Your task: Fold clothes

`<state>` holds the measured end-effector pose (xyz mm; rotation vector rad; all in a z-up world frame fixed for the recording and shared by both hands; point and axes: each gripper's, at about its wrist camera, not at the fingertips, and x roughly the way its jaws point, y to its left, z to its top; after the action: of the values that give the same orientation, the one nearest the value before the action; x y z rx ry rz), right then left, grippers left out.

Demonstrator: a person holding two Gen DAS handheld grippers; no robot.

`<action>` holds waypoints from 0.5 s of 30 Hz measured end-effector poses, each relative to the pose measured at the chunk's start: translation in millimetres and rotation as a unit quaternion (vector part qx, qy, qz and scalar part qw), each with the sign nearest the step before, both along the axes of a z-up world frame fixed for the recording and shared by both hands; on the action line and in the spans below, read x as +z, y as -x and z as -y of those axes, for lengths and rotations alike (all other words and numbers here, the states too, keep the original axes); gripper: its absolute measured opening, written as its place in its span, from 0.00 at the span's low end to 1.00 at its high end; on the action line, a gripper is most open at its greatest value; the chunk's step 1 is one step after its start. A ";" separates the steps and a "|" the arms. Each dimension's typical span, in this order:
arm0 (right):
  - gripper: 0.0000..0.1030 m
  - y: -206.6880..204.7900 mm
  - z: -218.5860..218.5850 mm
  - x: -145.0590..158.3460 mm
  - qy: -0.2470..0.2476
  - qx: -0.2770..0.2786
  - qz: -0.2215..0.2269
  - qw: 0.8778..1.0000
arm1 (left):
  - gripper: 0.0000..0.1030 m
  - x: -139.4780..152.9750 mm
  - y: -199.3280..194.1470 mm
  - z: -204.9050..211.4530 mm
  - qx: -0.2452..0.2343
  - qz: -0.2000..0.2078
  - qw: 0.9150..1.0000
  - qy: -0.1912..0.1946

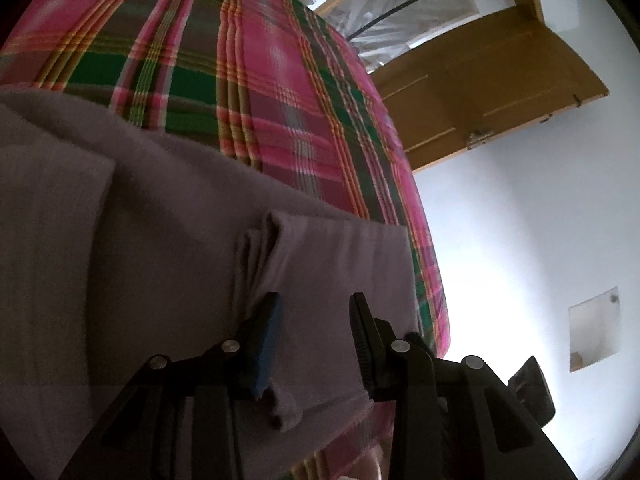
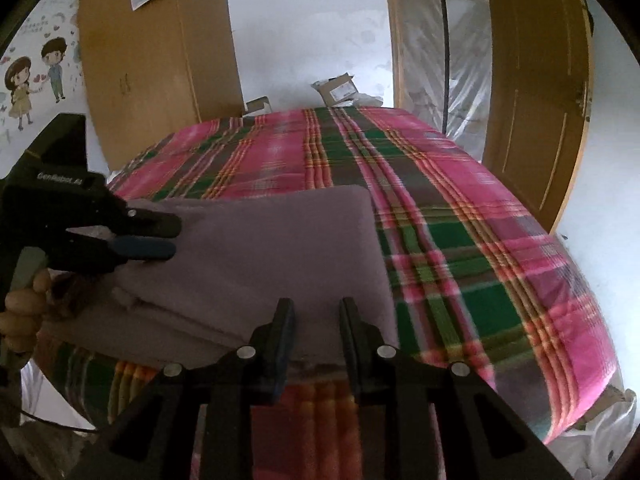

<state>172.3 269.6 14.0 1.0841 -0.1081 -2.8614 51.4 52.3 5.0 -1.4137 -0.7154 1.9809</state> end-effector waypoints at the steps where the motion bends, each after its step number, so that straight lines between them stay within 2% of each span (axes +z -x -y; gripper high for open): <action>1: 0.22 -3.0 -2.4 2.3 0.005 -0.003 0.001 1.000 | 0.35 1.1 -2.8 -0.2 -0.004 -0.002 1.000 0.005; 5: 0.23 -19.1 -2.6 11.9 0.006 -0.018 -0.004 1.000 | 0.35 6.8 -16.7 -1.0 -0.019 -0.013 1.000 0.022; 15: 0.23 -9.8 -0.5 6.0 -0.007 -0.034 0.008 0.999 | 0.35 8.9 -40.6 4.2 -0.051 -0.036 0.997 0.039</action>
<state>182.1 270.1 20.0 1.1272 -0.1294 -2.9171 92.0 48.1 13.9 -1.3873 -0.5281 1.9876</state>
